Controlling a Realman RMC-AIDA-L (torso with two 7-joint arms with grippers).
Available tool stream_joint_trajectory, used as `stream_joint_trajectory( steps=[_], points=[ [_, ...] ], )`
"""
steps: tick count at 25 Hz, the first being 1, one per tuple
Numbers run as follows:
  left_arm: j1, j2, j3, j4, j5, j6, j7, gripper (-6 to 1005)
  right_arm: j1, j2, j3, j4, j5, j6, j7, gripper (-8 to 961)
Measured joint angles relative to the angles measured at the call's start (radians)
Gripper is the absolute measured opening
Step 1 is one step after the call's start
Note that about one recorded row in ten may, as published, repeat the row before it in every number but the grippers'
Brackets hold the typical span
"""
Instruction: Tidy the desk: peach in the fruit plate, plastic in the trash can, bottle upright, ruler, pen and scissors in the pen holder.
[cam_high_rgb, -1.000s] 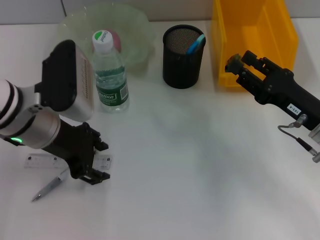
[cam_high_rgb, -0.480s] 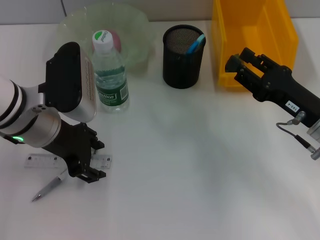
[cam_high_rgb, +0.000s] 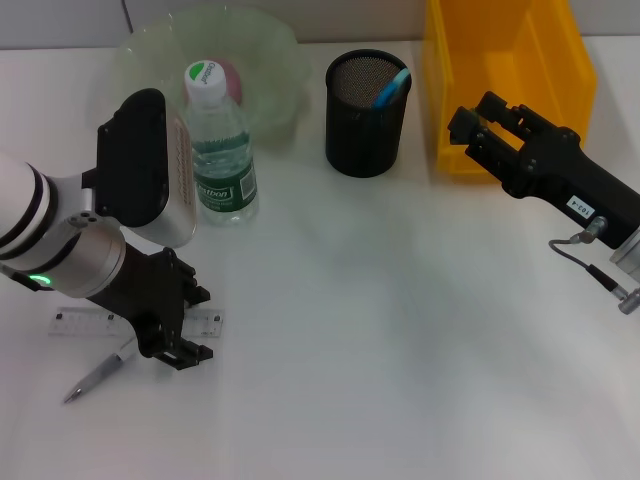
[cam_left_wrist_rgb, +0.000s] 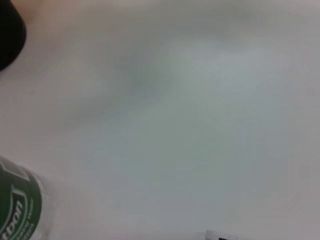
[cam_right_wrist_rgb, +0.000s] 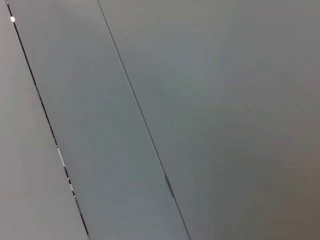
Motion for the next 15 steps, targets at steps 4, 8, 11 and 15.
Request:
stream_joint_trajectory(
  steps=[4,8,11,15],
  points=[
    [0.0,0.0,0.003,-0.002,0.002,-0.015,0.0,684,0.0,0.0,0.0,0.0,0.0,0.001,0.001,547],
    [-0.001,-0.001,0.021,-0.014,0.008,-0.029,0.0,684,0.0,0.0,0.0,0.0,0.0,0.003,0.001,546],
    [-0.001,-0.001,0.025,-0.014,0.01,-0.035,-0.001,683,0.0,0.0,0.0,0.0,0.0,0.003,0.001,547],
    [0.0,-0.001,0.027,-0.014,0.015,-0.037,-0.002,682,0.0,0.0,0.0,0.0,0.001,0.003,0.001,548]
  ],
)
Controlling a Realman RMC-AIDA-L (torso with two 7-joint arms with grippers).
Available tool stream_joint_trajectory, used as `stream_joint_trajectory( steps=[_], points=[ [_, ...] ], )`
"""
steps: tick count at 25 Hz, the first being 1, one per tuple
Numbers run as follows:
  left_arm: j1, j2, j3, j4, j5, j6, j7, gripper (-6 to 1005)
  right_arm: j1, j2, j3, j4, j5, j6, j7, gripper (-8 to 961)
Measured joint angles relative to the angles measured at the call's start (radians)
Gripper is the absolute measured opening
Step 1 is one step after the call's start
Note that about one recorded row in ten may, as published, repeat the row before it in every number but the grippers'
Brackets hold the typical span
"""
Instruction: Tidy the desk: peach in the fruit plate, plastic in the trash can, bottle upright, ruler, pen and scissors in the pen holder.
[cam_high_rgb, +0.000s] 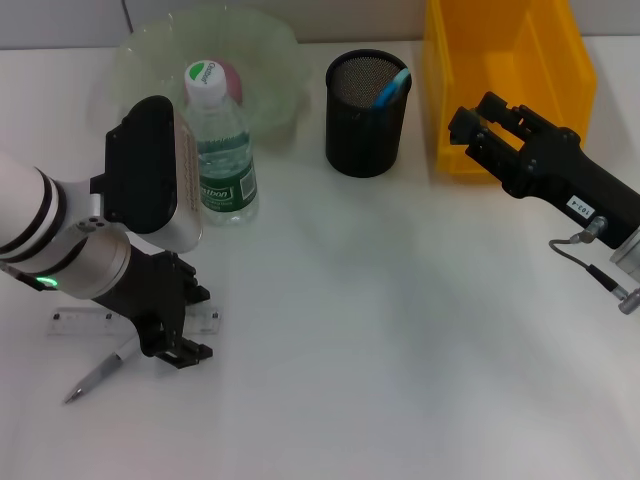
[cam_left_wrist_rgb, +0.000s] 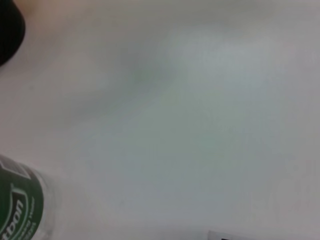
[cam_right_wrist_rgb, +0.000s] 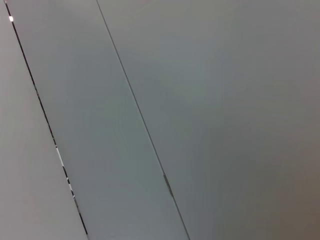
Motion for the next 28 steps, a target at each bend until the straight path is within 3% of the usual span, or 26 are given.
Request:
stream_joint_trajectory(
  steps=[23,28],
  points=[
    [-0.003,0.0,0.006,0.003,0.005,-0.001,-0.015,677,0.012,0.0,0.0,0.0,0.001,0.004,0.0,546],
    [-0.003,0.0,0.012,0.002,0.005,-0.002,-0.015,593,0.012,0.0,0.0,0.0,0.001,0.005,0.0,546]
  ],
)
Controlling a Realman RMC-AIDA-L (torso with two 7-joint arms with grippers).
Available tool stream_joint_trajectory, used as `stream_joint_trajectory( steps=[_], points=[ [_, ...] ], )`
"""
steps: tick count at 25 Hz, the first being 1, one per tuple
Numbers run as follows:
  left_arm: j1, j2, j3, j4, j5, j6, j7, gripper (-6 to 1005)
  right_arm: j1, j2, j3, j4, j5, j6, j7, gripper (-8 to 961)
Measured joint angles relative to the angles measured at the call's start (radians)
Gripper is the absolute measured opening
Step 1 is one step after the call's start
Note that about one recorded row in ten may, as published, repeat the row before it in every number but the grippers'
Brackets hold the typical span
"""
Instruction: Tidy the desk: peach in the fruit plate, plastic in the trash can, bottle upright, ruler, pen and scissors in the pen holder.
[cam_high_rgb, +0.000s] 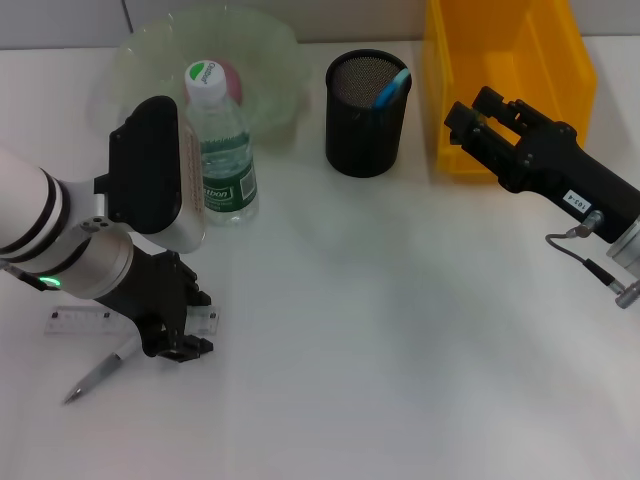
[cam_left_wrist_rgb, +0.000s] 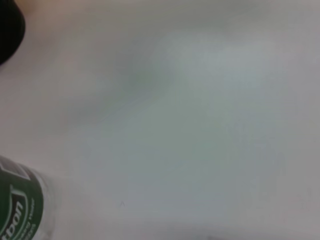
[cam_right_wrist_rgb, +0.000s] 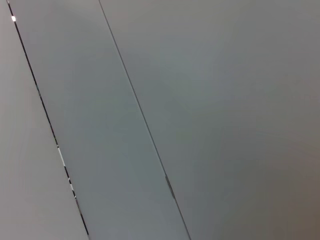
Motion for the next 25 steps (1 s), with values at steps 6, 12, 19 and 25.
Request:
stream_joint_trajectory(
  steps=[6,12,19,25],
  points=[
    [0.0,0.0,0.0,0.0,0.0,0.001,0.0,531,0.0,0.001,0.0,0.0,0.0,0.0,0.0,547],
    [0.0,0.0,0.002,-0.001,0.008,0.001,-0.001,459,0.001,0.001,0.0,0.0,0.0,0.0,0.0,547],
    [0.0,0.0,0.002,0.0,0.019,0.0,-0.007,387,0.001,0.002,0.0,0.002,0.0,0.0,0.0,547],
    [0.0,0.0,0.007,0.003,0.024,0.001,-0.01,386,0.001,0.002,0.0,0.002,0.0,0.0,0.0,547]
  ],
)
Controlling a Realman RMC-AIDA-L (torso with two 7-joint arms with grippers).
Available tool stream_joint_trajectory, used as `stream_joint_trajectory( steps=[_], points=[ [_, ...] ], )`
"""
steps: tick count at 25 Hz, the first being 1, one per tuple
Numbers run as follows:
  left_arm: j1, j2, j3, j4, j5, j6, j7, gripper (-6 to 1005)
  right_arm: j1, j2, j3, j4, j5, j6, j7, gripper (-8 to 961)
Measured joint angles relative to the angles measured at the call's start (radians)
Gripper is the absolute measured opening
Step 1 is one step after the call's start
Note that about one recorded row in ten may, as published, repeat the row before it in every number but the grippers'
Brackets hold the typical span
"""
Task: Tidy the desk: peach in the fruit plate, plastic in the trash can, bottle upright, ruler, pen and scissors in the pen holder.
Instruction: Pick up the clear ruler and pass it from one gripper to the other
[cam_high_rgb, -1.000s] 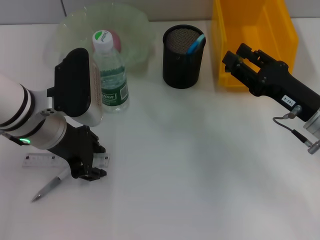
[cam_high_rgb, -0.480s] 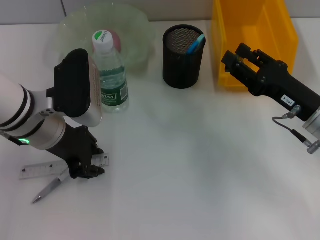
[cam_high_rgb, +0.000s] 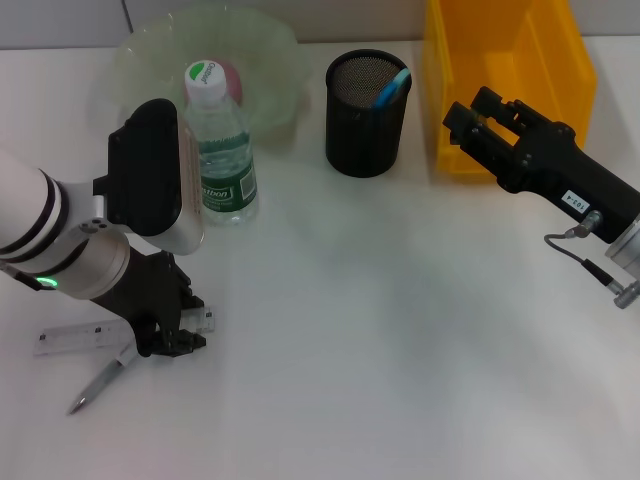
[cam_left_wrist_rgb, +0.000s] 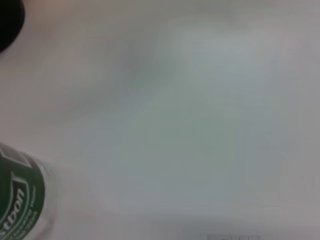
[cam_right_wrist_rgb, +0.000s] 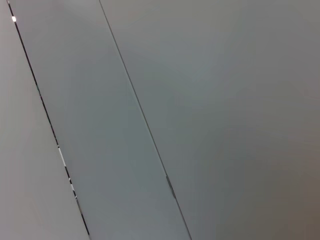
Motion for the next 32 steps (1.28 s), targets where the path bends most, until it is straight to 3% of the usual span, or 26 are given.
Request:
stream_joint_trajectory(
  steps=[21,32],
  points=[
    [0.02,0.002,-0.019,0.122,-0.057,0.013,-0.037,386,-0.002,0.0,0.018,0.001,0.012,0.0,0.001,546],
    [0.07,0.004,-0.136,0.293,-0.182,0.042,-0.051,386,-0.021,-0.004,0.078,0.025,0.012,0.0,-0.007,547]
  ],
)
